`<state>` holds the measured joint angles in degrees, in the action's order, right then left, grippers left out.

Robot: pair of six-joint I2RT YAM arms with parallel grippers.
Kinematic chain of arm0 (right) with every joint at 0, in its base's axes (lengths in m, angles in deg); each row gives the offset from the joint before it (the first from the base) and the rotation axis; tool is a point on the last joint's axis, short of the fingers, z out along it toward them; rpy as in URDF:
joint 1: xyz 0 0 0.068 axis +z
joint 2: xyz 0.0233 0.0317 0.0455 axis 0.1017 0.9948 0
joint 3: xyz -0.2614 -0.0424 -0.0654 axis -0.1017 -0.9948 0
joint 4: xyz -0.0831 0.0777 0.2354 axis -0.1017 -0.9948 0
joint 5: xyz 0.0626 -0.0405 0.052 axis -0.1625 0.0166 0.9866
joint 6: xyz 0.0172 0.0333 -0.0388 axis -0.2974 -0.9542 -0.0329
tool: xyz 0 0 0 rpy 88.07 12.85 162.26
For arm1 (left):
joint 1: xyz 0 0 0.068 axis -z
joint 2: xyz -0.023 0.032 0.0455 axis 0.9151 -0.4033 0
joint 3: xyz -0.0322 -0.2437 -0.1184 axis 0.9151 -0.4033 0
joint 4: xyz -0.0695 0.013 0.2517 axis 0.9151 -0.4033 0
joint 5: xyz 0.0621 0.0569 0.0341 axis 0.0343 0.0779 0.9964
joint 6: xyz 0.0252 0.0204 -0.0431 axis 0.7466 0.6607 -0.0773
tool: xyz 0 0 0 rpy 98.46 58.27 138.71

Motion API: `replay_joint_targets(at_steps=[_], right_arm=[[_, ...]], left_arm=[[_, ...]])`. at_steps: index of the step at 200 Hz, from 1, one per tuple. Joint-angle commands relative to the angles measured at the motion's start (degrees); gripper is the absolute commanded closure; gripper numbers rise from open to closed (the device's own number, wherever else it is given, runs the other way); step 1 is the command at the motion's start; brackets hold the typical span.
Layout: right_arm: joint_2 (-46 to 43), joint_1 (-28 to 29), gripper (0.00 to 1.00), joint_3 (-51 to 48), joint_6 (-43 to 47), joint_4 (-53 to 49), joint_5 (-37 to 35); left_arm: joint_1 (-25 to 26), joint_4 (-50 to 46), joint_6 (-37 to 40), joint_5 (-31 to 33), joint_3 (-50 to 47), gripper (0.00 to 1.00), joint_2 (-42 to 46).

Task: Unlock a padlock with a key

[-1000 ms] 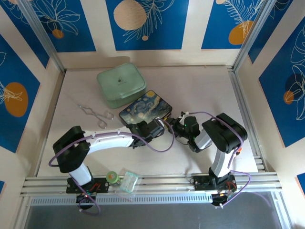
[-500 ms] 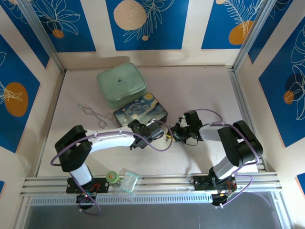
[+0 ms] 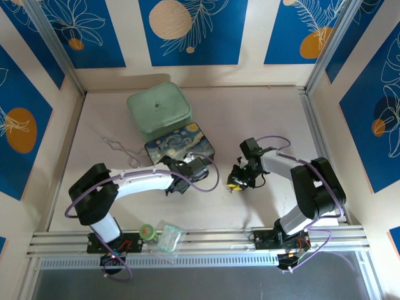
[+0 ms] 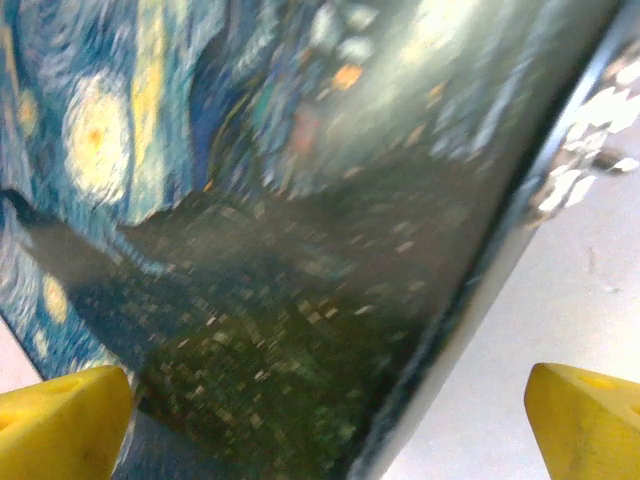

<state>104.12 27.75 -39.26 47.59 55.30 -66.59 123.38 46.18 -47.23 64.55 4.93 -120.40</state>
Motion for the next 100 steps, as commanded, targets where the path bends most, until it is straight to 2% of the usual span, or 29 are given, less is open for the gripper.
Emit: replay_joint_targets(at_steps=[1, 39, 69, 100], right_arm=[[1.6, 1.7, 0.75, 2.3, 1.5, -10.5, -5.6], [0.4, 5.4, 0.58, 5.4, 0.3, -18.1, -17.5], [-1.6, 4.0, 0.52, 4.5, 0.5, -16.7, -16.3], [-4.5, 4.5, 0.38, 6.4, 1.4, -16.3, -14.2]], left_arm=[[-0.7, 0.1, -2.2, 1.5, -2.1, 0.0, 4.7], [-0.9, 3.6, -1.5, -1.4, -4.0, 0.0, 11.9], [-1.2, 6.4, -1.2, -4.4, -5.2, 0.0, 17.0], [-2.1, 9.7, -1.2, -8.5, -7.2, 0.0, 23.8]])
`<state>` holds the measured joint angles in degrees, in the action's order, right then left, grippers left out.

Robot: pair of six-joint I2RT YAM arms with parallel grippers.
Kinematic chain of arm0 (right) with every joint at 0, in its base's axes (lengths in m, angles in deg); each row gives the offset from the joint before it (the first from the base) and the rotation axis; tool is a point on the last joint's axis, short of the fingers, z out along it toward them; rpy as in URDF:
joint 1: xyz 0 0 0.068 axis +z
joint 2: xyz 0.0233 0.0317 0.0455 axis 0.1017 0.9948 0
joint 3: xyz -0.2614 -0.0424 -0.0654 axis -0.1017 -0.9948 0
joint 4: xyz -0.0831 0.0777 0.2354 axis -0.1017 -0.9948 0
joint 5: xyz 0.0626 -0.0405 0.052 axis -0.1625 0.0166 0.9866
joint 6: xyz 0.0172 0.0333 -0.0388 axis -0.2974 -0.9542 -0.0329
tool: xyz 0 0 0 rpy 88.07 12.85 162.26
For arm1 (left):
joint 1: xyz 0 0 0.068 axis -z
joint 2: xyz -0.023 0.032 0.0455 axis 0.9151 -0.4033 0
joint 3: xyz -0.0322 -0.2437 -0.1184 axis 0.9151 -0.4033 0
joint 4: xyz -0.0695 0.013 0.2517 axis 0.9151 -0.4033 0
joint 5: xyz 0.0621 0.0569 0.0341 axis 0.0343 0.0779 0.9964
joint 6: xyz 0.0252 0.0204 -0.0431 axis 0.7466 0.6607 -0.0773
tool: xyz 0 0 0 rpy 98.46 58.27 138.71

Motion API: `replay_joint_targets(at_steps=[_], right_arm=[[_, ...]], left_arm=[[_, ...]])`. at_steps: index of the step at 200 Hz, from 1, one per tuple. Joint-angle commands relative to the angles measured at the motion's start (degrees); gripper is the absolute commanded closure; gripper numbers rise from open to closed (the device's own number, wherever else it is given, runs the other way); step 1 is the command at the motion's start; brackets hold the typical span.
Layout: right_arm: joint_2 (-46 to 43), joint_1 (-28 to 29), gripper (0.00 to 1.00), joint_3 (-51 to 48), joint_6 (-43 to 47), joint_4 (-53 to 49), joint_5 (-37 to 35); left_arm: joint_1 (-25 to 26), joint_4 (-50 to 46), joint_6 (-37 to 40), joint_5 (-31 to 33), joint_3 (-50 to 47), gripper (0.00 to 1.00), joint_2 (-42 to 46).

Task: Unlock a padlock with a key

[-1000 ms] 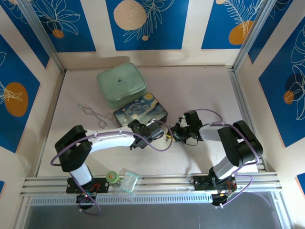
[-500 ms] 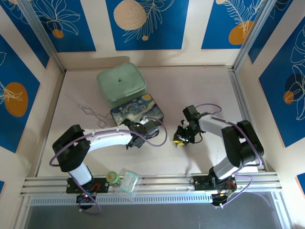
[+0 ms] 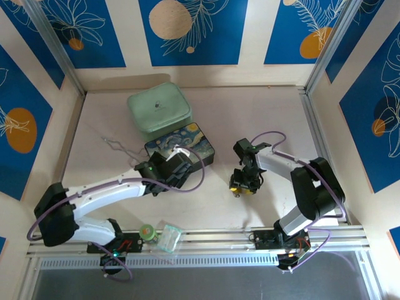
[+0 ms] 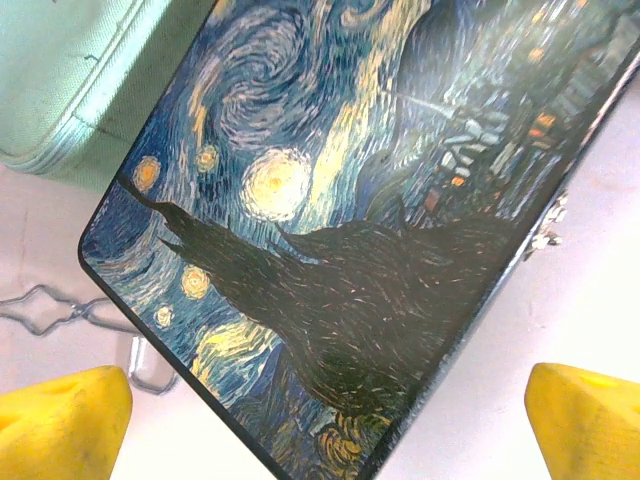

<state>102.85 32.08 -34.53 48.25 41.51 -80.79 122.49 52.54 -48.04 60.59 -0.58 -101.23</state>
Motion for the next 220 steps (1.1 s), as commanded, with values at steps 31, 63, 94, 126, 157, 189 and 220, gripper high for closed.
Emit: replay_joint_targets(at_steps=[31, 63, 94, 126, 157, 189, 220], right_arm=[[-6.8, 0.2, 0.27, 4.5, 1.7, -2.8, -1.3], [-9.0, -0.4, 0.01, 7.5, 5.4, 1.2, -9.6], [-8.9, -1.4, 0.01, 8.1, 14.7, 12.4, -20.3], [-9.0, -3.9, 0.01, 1.6, 28.3, 32.9, -28.3], [-7.4, -12.0, 0.0, 0.2, 28.2, 36.4, -24.3], [-8.2, -15.7, 0.01, -7.7, 29.8, 49.8, -21.1], [-8.0, -18.1, 0.01, -12.6, 30.0, 59.4, -16.9]], left_arm=[[-3.9, 5.8, -1.4, -7.7, -3.9, 0.0, 10.7], [-9.8, 10.5, -3.2, -2.2, -10.2, 0.01, 19.6], [-18.8, 25.8, 5.6, 0.2, -20.1, 0.01, 25.6], [-29.6, 36.0, 6.6, -2.0, -25.9, 0.01, 24.3], [-34.5, 46.9, 8.6, 0.9, -30.1, 0.0, 21.4], [-37.6, 52.6, 14.5, 1.2, -31.3, 0.0, 16.8], [-41.4, 63.2, 14.5, -3.4, -34.8, 0.0, 11.6]])
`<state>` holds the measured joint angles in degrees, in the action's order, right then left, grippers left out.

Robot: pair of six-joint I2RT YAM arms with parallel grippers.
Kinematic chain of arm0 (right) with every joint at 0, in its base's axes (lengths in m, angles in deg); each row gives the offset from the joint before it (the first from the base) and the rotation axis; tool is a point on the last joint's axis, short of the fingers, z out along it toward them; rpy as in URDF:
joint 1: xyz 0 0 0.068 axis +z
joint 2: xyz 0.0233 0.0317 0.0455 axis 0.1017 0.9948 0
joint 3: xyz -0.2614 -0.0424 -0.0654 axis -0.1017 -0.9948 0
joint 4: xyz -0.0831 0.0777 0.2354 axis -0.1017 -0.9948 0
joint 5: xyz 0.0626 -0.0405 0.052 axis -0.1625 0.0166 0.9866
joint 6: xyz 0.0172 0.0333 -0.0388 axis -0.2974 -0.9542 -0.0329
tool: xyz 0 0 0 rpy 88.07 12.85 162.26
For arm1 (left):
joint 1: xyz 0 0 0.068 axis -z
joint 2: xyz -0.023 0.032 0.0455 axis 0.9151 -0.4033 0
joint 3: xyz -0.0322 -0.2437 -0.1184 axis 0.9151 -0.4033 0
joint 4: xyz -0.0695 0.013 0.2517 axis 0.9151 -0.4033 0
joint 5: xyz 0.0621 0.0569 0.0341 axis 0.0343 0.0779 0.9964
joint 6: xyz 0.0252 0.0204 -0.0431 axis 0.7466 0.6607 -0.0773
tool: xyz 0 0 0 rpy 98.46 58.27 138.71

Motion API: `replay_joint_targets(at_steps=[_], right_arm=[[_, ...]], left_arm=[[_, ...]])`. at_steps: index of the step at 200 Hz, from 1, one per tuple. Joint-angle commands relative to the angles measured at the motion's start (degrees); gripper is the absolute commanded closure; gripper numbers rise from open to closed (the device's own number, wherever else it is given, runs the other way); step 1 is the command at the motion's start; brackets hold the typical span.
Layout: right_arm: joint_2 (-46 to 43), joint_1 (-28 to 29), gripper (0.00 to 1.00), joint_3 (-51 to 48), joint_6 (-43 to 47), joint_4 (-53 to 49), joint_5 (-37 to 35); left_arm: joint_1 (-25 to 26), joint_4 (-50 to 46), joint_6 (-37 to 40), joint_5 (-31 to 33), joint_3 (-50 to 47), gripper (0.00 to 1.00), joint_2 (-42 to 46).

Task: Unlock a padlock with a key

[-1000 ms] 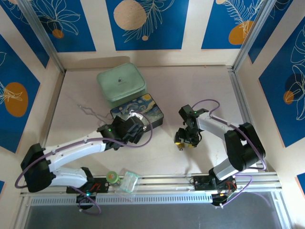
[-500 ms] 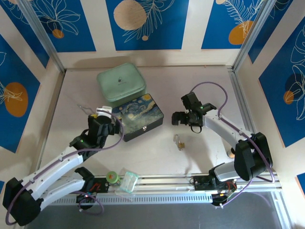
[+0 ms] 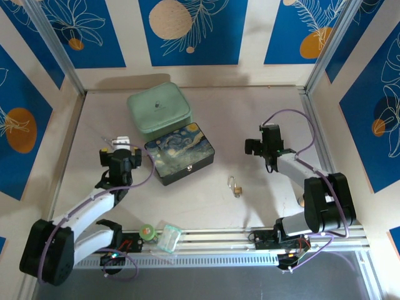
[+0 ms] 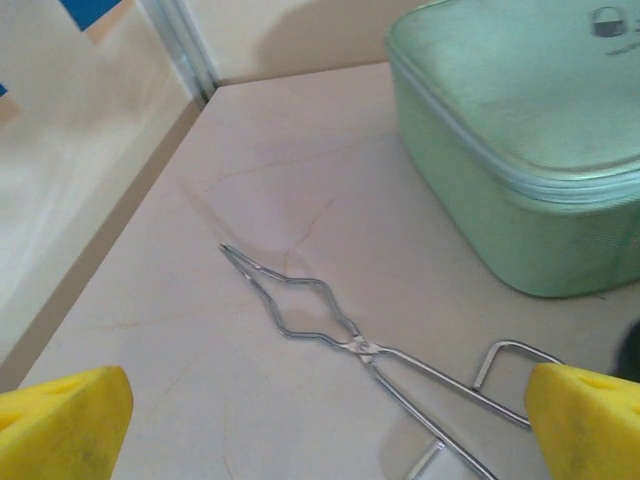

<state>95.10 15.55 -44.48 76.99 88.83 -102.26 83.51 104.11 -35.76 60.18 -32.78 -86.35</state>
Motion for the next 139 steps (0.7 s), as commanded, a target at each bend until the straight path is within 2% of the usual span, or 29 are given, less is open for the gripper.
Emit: replay_joint_targets(at_steps=[1, 20, 45, 65, 78, 98, 107, 122, 139], right_arm=[[-0.3, -1.7, 0.01, -2.8, 1.1, 12.4, 4.8], [0.6, -2.8, 0.01, -5.8, 1.2, 20.5, 5.7], [1.3, -3.6, 0.01, -7.5, 3.5, 27.1, 6.0], [1.3, -4.3, 0.01, -9.4, 5.0, 31.7, 6.7], [2.0, -5.6, 0.01, -12.5, 4.7, 38.9, 8.0], [4.0, -8.8, 0.01, -15.7, 1.1, 45.6, 10.3], [5.3, -10.0, 0.01, -16.3, 0.1, 47.9, 11.7], [6.4, -9.1, 0.01, -15.6, 2.0, 47.5, 12.7], [6.5, -8.6, 0.01, -15.2, 2.5, 46.9, 12.3]], left_arm=[[-2.5, 11.8, 2.2, -3.0, -2.6, 0.01, -3.5], [-3.1, 16.0, 2.5, -3.2, -2.8, 0.01, -7.7], [-5.8, 24.9, 3.0, -7.7, -3.2, 0.01, -14.4], [-8.4, 29.0, 2.4, -13.0, -2.3, 0.0, -18.0], [-9.9, 28.2, 2.6, -16.3, -0.9, 0.01, -19.6], [-14.1, 39.8, 1.1, -24.1, -2.7, 0.01, -26.9], [-14.2, 37.7, 1.2, -25.3, -2.2, 0.01, -27.3], [-14.1, 42.3, 1.8, -25.9, -2.5, 0.01, -30.4], [-14.0, 40.2, 1.9, -26.5, -2.1, 0.01, -29.8]])
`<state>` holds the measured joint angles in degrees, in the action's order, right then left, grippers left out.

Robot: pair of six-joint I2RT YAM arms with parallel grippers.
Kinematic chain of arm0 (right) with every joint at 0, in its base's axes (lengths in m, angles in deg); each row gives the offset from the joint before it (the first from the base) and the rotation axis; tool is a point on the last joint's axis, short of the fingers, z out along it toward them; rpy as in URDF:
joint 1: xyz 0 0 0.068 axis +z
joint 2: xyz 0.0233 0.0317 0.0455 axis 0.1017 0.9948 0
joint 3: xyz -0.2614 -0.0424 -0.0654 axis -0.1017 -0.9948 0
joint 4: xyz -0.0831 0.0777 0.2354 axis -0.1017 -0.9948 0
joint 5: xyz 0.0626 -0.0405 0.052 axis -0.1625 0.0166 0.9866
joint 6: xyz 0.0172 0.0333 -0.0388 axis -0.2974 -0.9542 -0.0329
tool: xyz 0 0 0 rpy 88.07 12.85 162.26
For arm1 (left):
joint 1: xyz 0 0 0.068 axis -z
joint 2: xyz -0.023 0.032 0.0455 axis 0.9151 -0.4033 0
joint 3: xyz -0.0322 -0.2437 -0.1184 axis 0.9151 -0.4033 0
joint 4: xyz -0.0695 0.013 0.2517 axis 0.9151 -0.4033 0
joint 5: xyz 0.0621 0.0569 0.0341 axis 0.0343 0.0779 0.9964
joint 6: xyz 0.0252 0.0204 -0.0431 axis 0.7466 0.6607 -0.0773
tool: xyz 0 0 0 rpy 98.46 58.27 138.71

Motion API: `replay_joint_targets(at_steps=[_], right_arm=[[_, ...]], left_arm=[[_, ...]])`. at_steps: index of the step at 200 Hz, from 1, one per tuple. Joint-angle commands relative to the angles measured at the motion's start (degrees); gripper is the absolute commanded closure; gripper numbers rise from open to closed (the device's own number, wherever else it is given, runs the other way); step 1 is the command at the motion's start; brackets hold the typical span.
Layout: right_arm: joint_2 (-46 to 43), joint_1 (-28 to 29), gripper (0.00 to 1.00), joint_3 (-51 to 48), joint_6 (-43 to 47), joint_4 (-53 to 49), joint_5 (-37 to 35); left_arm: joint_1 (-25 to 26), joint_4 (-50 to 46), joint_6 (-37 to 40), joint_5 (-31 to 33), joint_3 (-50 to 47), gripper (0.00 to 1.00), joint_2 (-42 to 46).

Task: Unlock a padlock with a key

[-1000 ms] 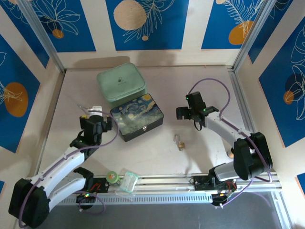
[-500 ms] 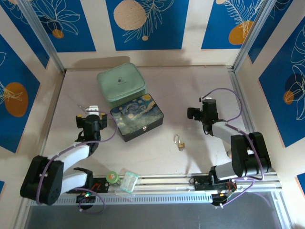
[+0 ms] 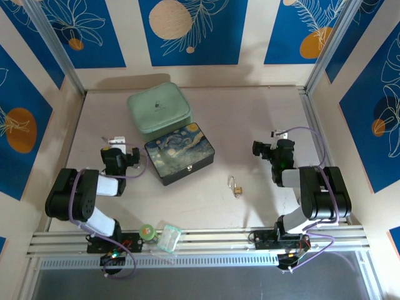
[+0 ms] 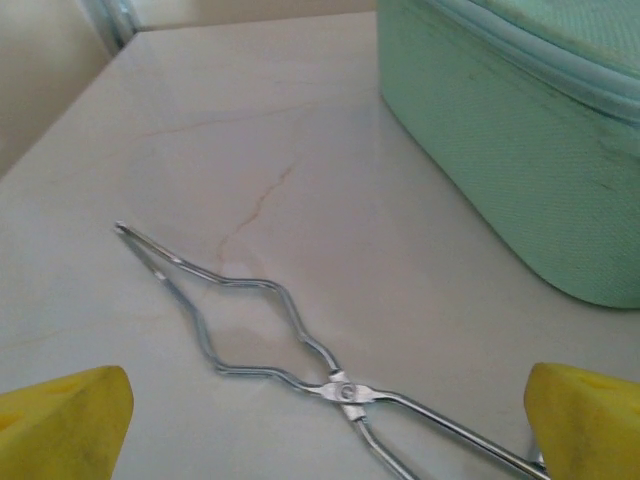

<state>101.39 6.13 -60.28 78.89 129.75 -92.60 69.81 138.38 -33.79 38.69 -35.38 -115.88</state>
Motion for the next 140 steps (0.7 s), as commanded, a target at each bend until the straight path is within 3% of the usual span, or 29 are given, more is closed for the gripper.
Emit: replay_joint_targets(at_steps=[1, 33, 140], right_arm=[[0.2, 0.9, 0.01, 0.6, 0.6, 5.9, 2.6], [0.2, 1.0, 0.01, 0.7, 0.7, 5.7, 2.4], [0.2, 0.3, 0.01, 1.0, 0.5, 5.1, 4.1]], left_arm=[[-0.3, 6.2, 0.0, -5.0, 0.5, 0.01, -0.4], [-0.3, 2.2, 0.3, -6.5, 2.4, 0.01, -0.3], [0.1, 2.9, 0.8, -5.9, 2.2, 0.0, -0.3]])
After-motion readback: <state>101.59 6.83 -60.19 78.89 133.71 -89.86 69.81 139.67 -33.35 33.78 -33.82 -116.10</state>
